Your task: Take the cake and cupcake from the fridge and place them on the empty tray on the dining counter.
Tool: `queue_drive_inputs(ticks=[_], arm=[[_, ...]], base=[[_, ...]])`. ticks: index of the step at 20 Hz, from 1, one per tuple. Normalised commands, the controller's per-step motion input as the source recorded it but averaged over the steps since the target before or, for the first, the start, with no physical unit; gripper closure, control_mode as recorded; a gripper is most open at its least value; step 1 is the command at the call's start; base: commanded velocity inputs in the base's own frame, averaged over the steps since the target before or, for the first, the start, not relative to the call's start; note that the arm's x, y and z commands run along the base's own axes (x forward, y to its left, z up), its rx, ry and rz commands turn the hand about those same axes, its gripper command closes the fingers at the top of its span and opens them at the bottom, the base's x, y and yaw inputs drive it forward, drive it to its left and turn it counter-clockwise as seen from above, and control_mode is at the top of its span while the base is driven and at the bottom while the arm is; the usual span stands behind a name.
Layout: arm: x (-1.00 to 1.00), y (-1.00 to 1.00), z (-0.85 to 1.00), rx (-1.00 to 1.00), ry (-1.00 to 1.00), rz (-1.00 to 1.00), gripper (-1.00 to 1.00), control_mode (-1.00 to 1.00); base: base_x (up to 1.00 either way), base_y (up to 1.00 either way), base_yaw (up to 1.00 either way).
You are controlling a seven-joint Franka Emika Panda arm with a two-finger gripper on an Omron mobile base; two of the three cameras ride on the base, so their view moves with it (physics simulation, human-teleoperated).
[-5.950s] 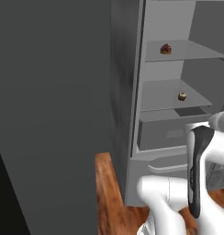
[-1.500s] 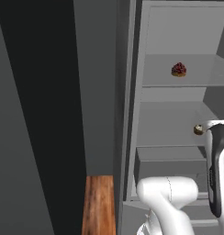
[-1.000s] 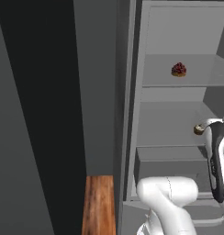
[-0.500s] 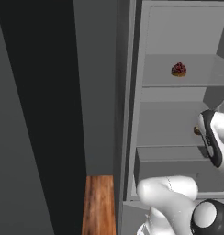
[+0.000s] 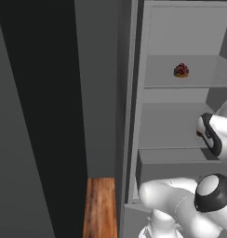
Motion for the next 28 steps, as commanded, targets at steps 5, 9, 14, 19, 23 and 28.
queue_drive_inputs(ticks=[5, 9, 14, 19, 23, 28], arm=[[0.12, -0.20, -0.26, 0.00, 0.00, 0.00, -1.00, -1.00], [0.20, -0.13, -0.10, 0.01, 0.00, 0.00, -1.00, -1.00], [0.13, 0.00, -0.02, 0.01, 0.00, 0.00, -1.00, -1.00], [0.19, 0.00, -0.05, 0.01, 0.00, 0.00, -1.00, -1.00], [0.29, -0.01, -0.18, 0.02, 0.00, 0.00, -1.00, -1.00], [0.23, -0.10, -0.12, 0.05, 0.00, 0.00, -1.00, -1.00]], base=[[0.00, 0.00, 0.00], [0.00, 0.00, 0.00], [0.00, 0.00, 0.00], [0.00, 0.00, 0.00], [0.00, 0.00, 0.00], [0.00, 0.00, 0.00]])
